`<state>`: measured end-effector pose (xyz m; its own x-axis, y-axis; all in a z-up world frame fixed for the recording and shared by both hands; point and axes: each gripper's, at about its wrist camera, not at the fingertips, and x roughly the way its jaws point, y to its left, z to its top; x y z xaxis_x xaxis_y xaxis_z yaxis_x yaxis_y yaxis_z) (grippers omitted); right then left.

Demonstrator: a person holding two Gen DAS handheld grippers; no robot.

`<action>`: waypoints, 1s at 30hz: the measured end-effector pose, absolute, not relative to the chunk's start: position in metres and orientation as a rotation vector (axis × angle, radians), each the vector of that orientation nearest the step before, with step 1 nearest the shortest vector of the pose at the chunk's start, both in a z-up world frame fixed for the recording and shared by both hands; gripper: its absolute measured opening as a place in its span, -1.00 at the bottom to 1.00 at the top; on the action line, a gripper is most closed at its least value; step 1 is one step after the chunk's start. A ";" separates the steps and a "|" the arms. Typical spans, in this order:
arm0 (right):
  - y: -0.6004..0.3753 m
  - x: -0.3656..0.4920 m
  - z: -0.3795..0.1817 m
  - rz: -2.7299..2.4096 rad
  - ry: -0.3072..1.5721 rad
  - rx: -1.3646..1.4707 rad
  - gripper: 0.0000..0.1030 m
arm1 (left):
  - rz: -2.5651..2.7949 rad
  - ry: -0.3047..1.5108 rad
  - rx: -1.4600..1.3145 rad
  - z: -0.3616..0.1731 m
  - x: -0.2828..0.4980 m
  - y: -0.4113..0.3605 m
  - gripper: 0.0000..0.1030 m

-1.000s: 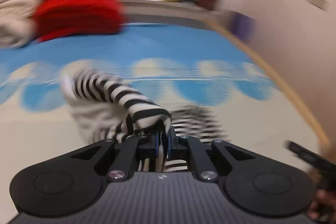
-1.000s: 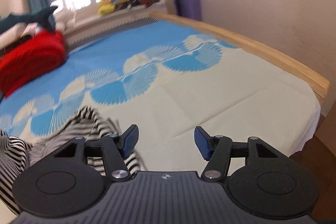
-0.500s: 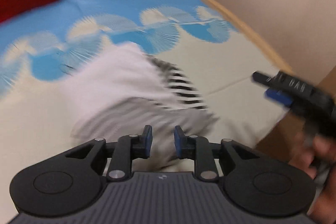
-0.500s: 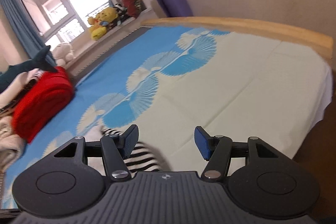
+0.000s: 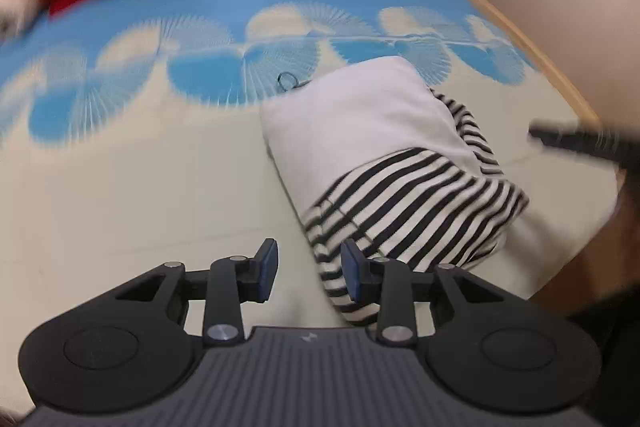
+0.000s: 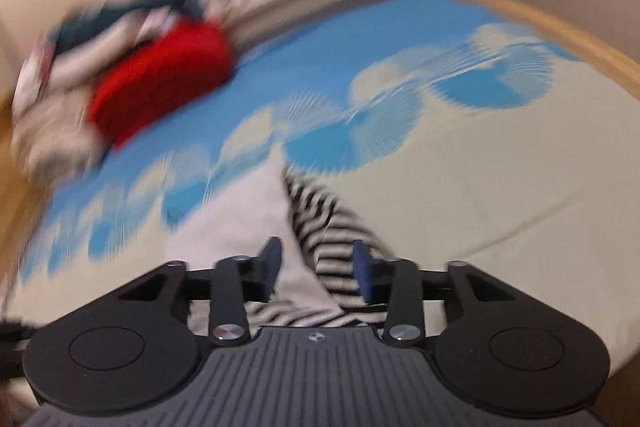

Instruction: Fold small clothes

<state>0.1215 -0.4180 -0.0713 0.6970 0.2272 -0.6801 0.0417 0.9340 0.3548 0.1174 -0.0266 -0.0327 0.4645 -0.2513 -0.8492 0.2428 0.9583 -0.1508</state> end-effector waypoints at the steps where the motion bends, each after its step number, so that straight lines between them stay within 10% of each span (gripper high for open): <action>1: -0.417 0.128 -0.080 0.113 0.832 0.354 -0.17 | -0.313 1.041 -0.045 -0.031 0.121 -0.028 -0.27; 7: -0.413 0.165 -0.119 0.106 0.974 0.413 0.26 | -0.290 1.047 -0.067 -0.033 0.142 -0.034 -0.24; 12: -0.396 0.188 -0.131 0.166 1.022 0.431 0.23 | -0.276 1.055 -0.060 -0.040 0.150 -0.029 -0.24; 15: -0.376 0.188 -0.129 0.222 1.037 0.339 -0.05 | -0.276 1.061 -0.055 -0.041 0.148 -0.026 -0.24; 18: -0.369 0.184 -0.124 0.259 1.055 0.291 -0.81 | -0.264 1.060 -0.058 -0.041 0.149 -0.025 -0.24; 30: -0.459 0.111 -0.062 0.143 0.839 0.578 -1.00 | -0.323 1.081 -0.039 -0.048 0.141 -0.058 -0.05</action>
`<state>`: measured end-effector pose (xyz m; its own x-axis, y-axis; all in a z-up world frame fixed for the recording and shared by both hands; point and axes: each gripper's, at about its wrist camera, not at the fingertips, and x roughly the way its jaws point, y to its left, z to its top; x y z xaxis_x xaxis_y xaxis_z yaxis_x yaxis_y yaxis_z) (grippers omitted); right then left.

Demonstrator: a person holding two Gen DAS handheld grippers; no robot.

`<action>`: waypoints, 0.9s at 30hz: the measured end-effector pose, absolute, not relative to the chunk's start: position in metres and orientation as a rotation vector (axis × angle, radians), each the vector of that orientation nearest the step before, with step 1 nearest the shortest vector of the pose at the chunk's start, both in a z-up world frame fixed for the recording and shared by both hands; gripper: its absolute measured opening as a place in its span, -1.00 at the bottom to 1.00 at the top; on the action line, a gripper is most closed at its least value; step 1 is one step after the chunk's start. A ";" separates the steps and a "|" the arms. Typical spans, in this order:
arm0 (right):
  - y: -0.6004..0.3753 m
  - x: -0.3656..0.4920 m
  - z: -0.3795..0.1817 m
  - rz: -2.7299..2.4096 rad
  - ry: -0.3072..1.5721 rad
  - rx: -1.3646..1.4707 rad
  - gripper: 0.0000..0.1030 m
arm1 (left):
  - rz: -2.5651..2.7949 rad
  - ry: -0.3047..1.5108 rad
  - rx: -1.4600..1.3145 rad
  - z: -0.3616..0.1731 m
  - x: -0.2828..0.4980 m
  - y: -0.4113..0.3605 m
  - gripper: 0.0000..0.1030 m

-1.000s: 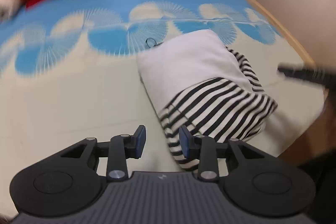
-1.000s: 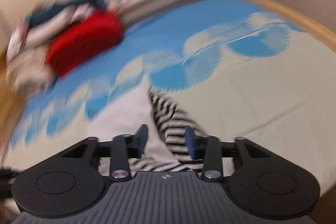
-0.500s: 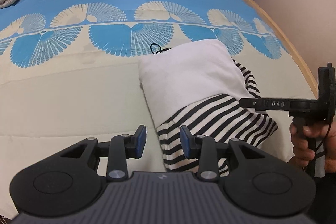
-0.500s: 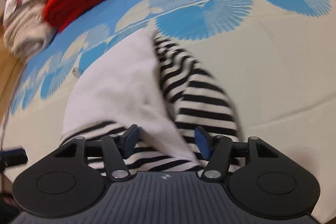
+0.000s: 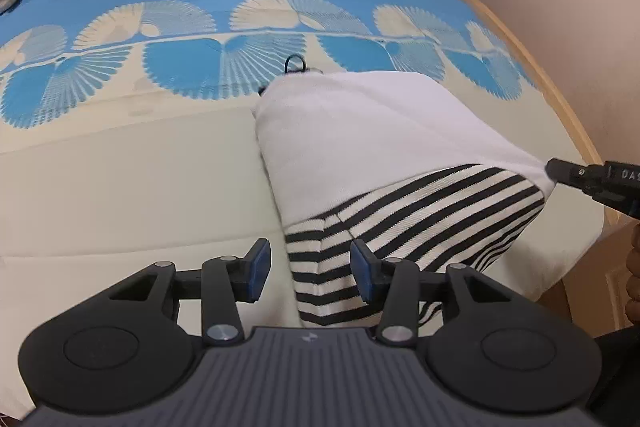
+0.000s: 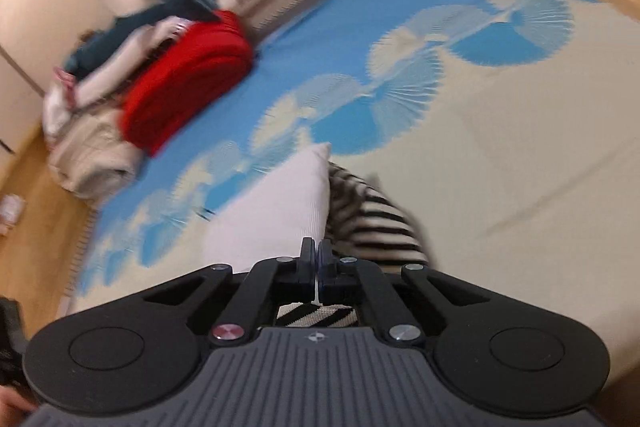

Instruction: Fold small clothes

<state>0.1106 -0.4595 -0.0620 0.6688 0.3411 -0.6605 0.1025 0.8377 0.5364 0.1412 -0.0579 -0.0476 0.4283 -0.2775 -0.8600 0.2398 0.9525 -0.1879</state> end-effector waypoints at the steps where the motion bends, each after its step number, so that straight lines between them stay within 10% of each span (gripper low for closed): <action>1: -0.457 0.111 -0.065 0.147 0.855 0.561 -1.00 | -0.328 1.088 -0.033 -0.050 0.141 -0.063 -0.05; 6: -0.441 0.127 -0.079 0.144 0.905 0.480 -0.90 | -0.316 1.103 -0.010 -0.059 0.144 -0.077 0.02; 10: -0.441 0.140 -0.087 0.146 0.933 0.517 0.05 | -0.288 1.113 0.025 -0.066 0.145 -0.077 0.02; 13: -0.433 0.152 -0.097 0.156 0.977 0.487 0.24 | -0.271 1.112 0.014 -0.065 0.147 -0.069 0.02; 16: -0.423 0.161 -0.110 0.187 1.061 0.463 0.19 | -0.255 1.110 -0.003 -0.063 0.149 -0.063 0.02; 20: -0.413 0.153 -0.106 0.266 1.084 0.413 -0.89 | -0.241 1.112 -0.009 -0.063 0.150 -0.060 0.02; 27: -0.463 0.109 -0.084 0.233 1.026 0.549 -0.90 | -0.269 1.117 -0.035 -0.063 0.152 -0.065 0.05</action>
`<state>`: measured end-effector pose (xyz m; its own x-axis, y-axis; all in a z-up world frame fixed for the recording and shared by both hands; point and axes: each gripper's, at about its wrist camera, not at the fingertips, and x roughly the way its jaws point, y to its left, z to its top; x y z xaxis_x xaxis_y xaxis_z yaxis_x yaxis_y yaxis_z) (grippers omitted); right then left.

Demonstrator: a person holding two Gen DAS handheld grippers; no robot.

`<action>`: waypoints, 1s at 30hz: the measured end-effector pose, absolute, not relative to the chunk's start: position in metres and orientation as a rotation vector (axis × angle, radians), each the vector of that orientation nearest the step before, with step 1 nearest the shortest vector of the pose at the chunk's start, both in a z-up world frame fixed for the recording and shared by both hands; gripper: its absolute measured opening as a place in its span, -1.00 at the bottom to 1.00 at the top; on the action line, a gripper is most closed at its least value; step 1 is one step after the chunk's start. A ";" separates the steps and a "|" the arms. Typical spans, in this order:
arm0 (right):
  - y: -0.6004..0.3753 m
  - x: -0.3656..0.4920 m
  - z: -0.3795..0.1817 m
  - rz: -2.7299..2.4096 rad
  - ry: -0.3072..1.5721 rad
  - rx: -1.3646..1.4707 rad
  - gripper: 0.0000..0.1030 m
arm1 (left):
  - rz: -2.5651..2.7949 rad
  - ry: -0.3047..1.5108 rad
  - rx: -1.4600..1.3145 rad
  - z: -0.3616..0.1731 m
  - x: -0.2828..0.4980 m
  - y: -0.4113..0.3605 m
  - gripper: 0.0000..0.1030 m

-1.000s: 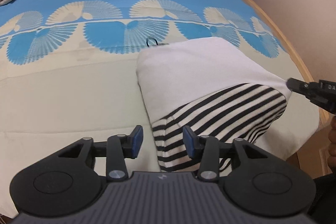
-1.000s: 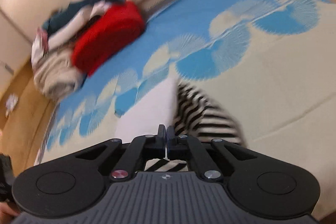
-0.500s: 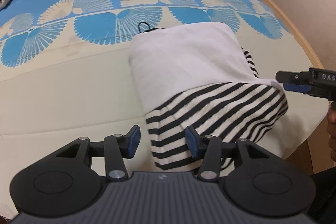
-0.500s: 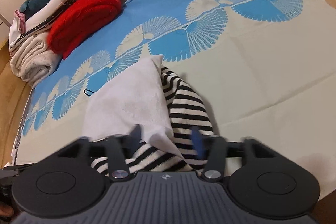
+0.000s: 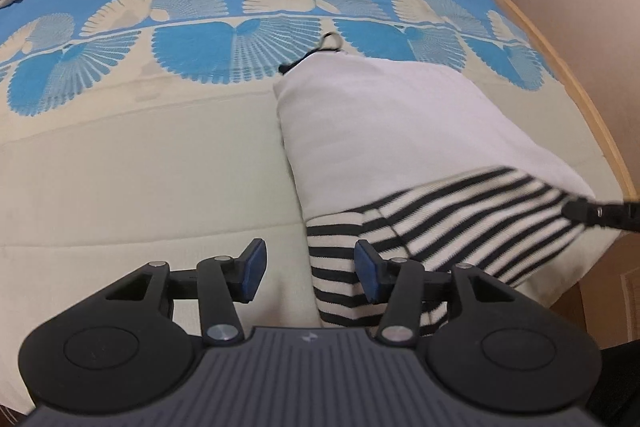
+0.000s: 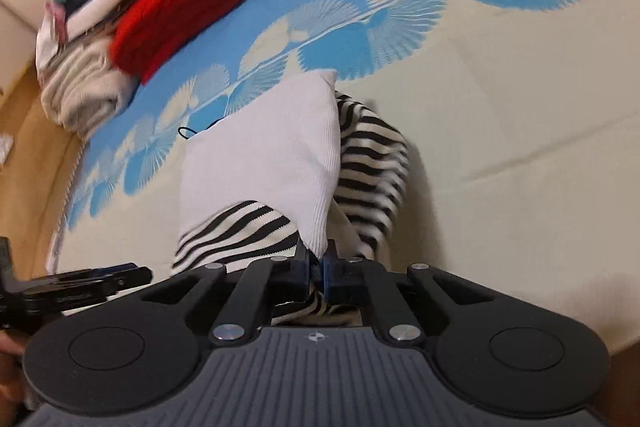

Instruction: Fold small clothes

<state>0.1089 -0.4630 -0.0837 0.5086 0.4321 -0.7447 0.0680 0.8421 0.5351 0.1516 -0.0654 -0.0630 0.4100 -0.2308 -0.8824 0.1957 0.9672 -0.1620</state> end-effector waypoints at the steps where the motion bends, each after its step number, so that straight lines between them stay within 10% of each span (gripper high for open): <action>1: -0.464 0.105 -0.085 0.229 1.042 0.530 -0.90 | -0.283 1.117 -0.045 -0.063 0.152 -0.068 0.06; 15: -0.423 0.122 -0.133 0.153 1.279 0.215 -0.84 | -0.244 1.258 0.181 -0.124 0.153 -0.107 0.19; 30: -0.435 0.127 -0.093 0.105 0.978 0.341 -0.07 | -0.333 1.143 -0.056 -0.044 0.219 -0.053 0.53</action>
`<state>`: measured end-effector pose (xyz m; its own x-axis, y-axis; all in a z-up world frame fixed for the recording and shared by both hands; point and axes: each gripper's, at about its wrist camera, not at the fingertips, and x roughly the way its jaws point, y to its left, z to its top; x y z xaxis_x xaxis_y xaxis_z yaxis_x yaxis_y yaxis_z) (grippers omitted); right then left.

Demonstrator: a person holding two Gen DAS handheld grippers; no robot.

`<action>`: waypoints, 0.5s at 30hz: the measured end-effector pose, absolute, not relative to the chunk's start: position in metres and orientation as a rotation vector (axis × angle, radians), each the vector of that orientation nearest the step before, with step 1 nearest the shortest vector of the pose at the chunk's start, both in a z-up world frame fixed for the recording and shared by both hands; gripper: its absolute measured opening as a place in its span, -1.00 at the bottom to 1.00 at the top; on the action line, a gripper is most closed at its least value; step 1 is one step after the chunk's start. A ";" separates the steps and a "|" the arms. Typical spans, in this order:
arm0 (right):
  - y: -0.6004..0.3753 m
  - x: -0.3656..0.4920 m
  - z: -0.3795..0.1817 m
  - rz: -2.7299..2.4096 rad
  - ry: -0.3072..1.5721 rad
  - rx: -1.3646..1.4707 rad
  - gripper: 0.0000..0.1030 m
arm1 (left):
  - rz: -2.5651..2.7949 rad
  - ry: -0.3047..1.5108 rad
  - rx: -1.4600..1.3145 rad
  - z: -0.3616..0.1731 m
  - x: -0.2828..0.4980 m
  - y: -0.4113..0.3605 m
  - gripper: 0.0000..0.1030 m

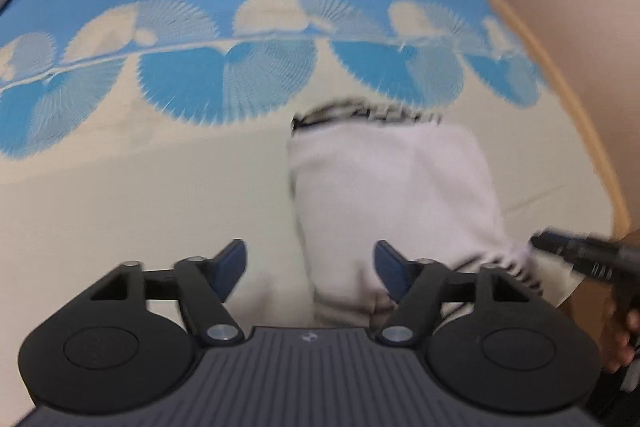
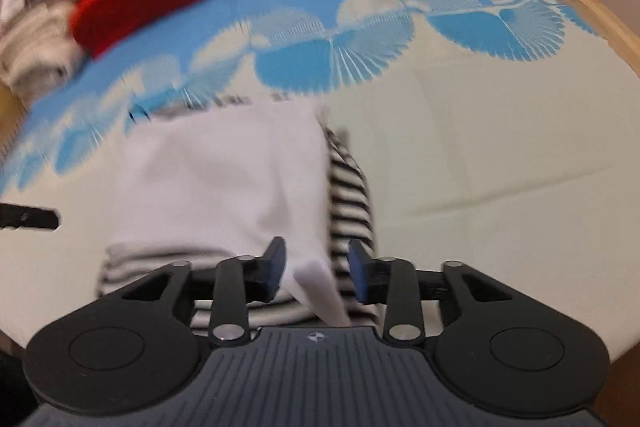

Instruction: Fold small clothes

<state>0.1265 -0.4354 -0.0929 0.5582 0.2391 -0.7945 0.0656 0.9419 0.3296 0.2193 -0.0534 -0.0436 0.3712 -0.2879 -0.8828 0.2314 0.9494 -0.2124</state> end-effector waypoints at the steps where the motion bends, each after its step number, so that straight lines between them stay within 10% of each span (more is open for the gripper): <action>1: -0.432 0.129 -0.097 0.111 0.992 0.348 0.03 | -0.350 1.146 -0.090 -0.049 0.227 -0.052 0.53; 10: -0.395 0.156 -0.148 0.067 1.246 0.157 0.06 | -0.391 1.231 -0.333 -0.120 0.284 -0.045 0.59; 15: -0.391 0.161 -0.153 0.099 1.260 0.158 -0.27 | -0.394 1.284 -0.401 -0.158 0.301 -0.052 0.60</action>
